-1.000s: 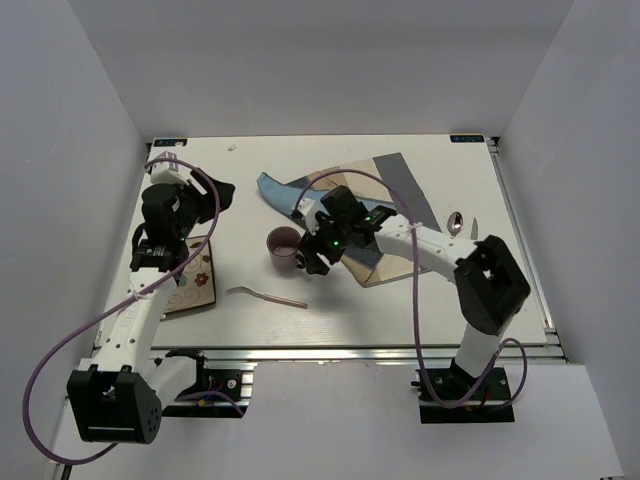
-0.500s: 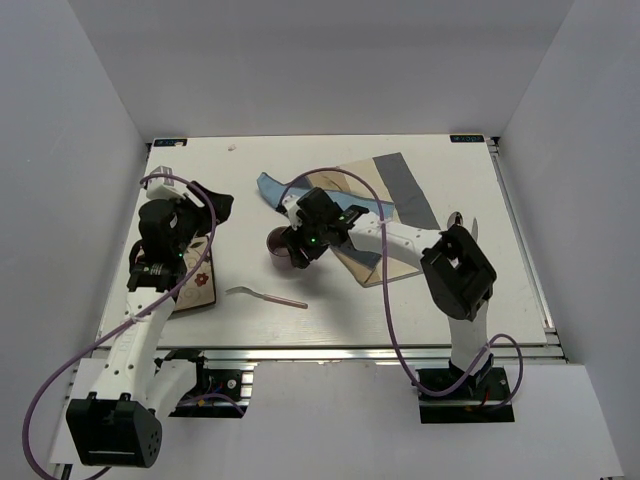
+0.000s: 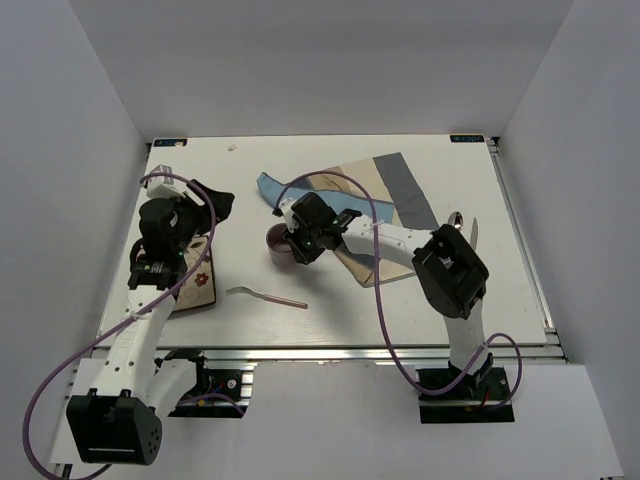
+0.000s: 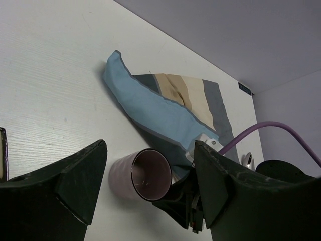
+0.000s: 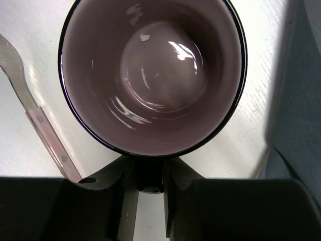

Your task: Set the dinner table for one person

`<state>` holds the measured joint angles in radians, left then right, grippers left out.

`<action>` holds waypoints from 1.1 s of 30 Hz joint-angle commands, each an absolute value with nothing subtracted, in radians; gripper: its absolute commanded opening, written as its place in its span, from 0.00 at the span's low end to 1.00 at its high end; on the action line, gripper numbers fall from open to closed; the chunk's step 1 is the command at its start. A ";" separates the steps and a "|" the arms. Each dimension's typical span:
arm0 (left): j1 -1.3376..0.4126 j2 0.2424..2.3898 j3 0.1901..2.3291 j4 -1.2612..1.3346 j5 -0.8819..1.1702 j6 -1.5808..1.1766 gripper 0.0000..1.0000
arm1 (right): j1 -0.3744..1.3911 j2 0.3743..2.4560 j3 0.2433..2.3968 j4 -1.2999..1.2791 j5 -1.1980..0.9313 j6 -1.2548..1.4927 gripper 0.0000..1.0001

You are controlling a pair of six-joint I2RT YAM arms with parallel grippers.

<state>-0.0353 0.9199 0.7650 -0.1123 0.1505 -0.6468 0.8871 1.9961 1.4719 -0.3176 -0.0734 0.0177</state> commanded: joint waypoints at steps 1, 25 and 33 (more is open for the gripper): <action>-0.031 0.948 0.773 -0.063 0.189 -0.663 0.80 | 0.874 1.939 1.517 -0.282 -0.074 -0.024 0.00; -0.044 1.313 0.873 0.135 0.408 -0.746 0.93 | 0.054 1.911 1.558 -0.132 -0.058 -0.265 0.00; -0.051 1.325 0.876 0.118 0.410 -0.741 0.98 | -0.028 2.015 1.598 -0.101 -0.034 -0.271 0.00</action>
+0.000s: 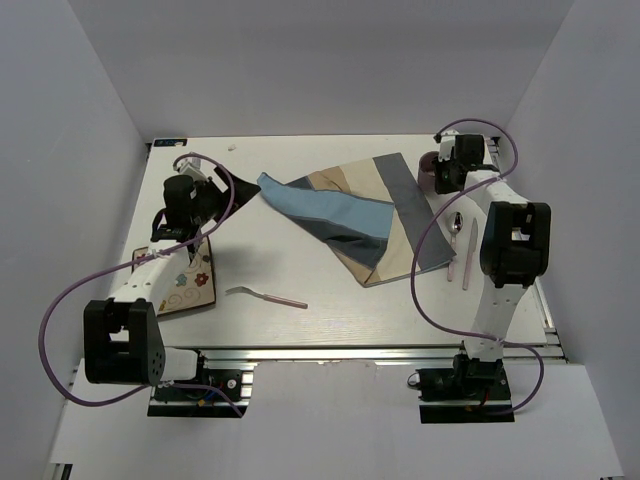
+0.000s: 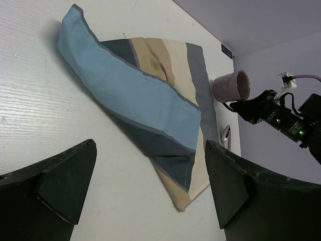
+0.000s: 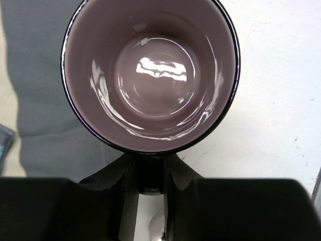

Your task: Set the dinner table for one person

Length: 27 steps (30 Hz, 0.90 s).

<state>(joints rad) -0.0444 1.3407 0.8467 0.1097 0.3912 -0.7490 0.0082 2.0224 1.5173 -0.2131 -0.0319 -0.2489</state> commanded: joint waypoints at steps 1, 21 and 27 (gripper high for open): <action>-0.051 1.324 0.876 0.117 0.411 -0.742 0.98 | -0.032 2.020 1.601 -0.098 -0.040 -0.278 0.00; -0.063 1.296 0.873 0.089 0.390 -0.747 0.98 | -0.124 1.912 1.531 -0.113 -0.063 -0.296 0.83; -0.064 1.279 0.856 0.104 0.387 -0.762 0.98 | -0.123 1.674 1.399 -0.195 -0.520 -0.462 0.68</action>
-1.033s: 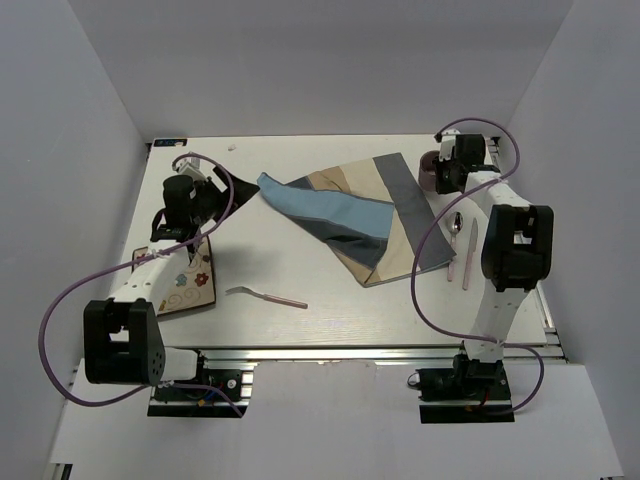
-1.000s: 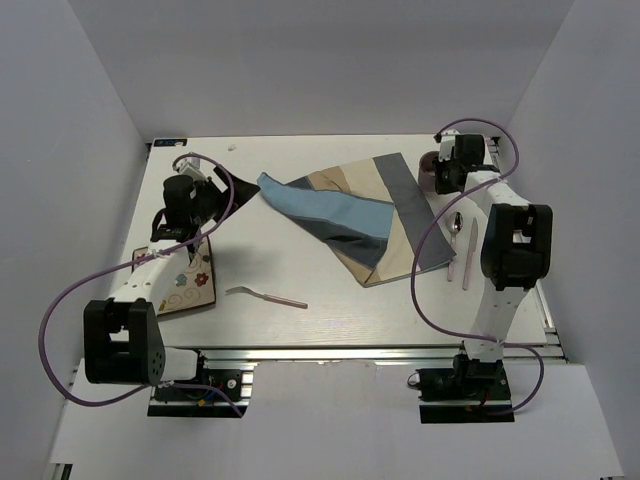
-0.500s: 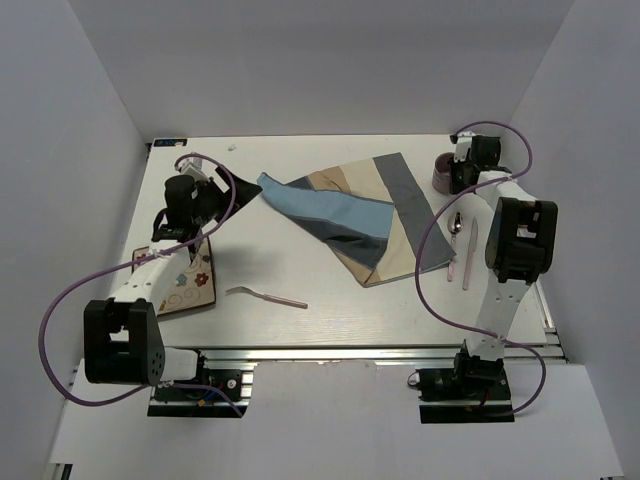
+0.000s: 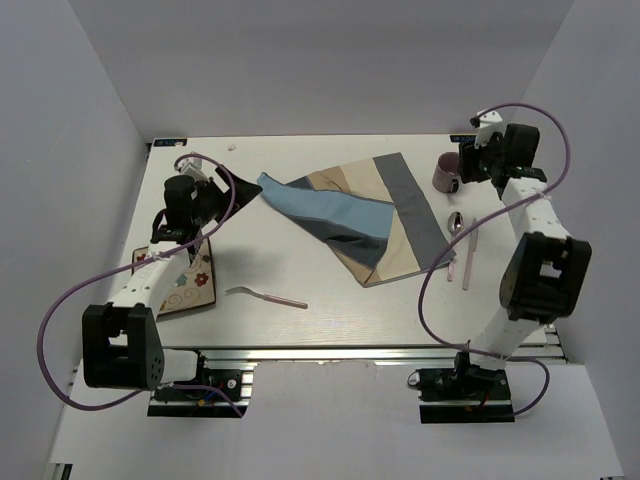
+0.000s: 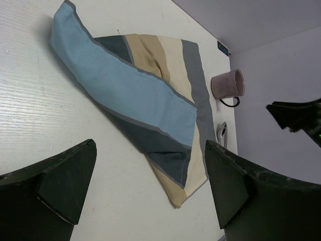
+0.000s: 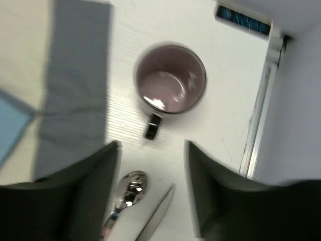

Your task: Set the dinner table for one person

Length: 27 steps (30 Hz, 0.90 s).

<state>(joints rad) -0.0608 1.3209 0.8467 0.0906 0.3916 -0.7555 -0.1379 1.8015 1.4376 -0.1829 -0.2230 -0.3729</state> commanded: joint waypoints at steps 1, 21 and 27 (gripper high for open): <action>-0.064 1.282 0.854 0.106 0.388 -0.764 0.98 | -0.083 1.654 1.366 -0.212 -0.550 -0.453 0.53; -0.066 1.220 0.812 0.104 0.367 -0.833 0.97 | 0.192 2.058 1.584 -0.316 -0.219 -0.011 0.60; -0.072 1.206 0.808 0.089 0.351 -0.841 0.97 | 0.193 2.111 1.579 -0.330 -0.244 -0.011 0.58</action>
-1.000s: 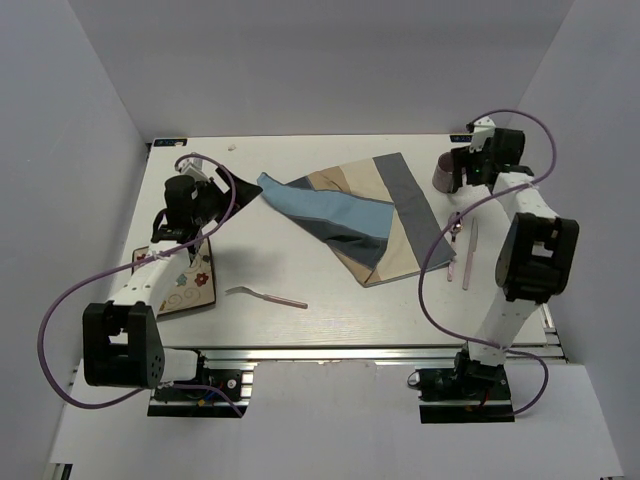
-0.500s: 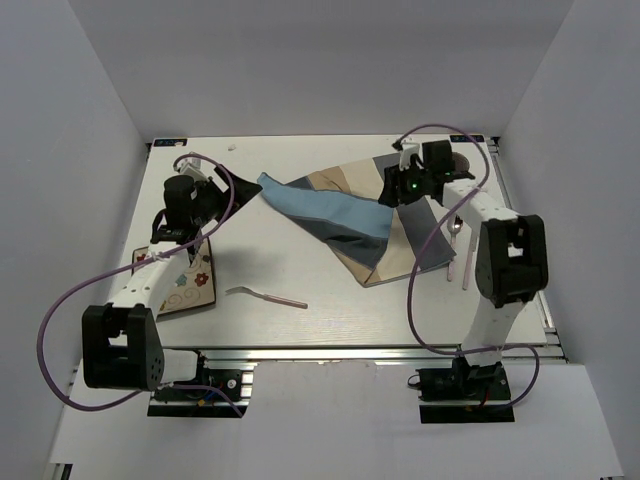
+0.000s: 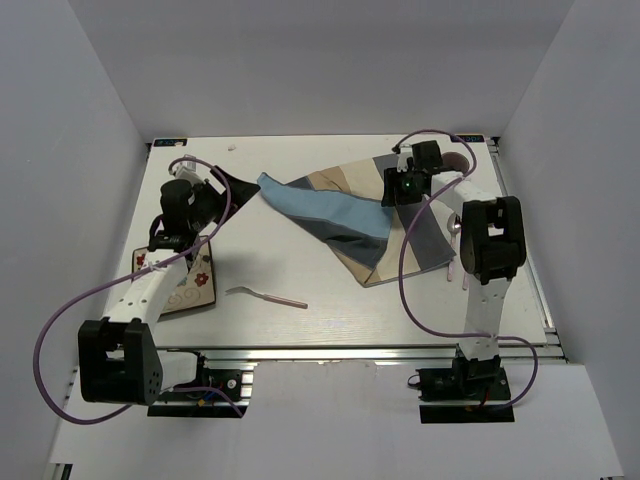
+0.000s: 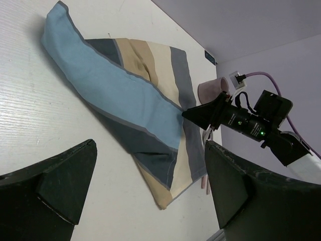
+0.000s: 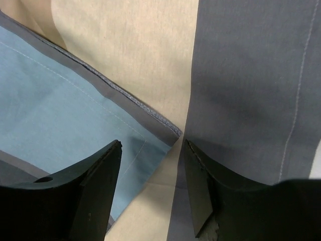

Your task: Set the dinner table for one person

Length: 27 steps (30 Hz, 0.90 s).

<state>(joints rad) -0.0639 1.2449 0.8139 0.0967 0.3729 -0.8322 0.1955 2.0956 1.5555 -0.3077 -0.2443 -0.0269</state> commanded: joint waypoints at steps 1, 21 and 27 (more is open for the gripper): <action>-0.072 1.204 0.810 0.083 0.353 -0.841 0.97 | 0.193 2.115 1.574 -0.328 -0.247 -0.006 0.58; -0.074 1.193 0.821 0.057 0.354 -0.833 0.98 | 0.195 2.155 1.545 -0.334 -0.304 0.034 0.38; -0.074 1.190 0.827 0.051 0.351 -0.834 0.98 | 0.193 2.135 1.563 -0.331 -0.330 0.034 0.03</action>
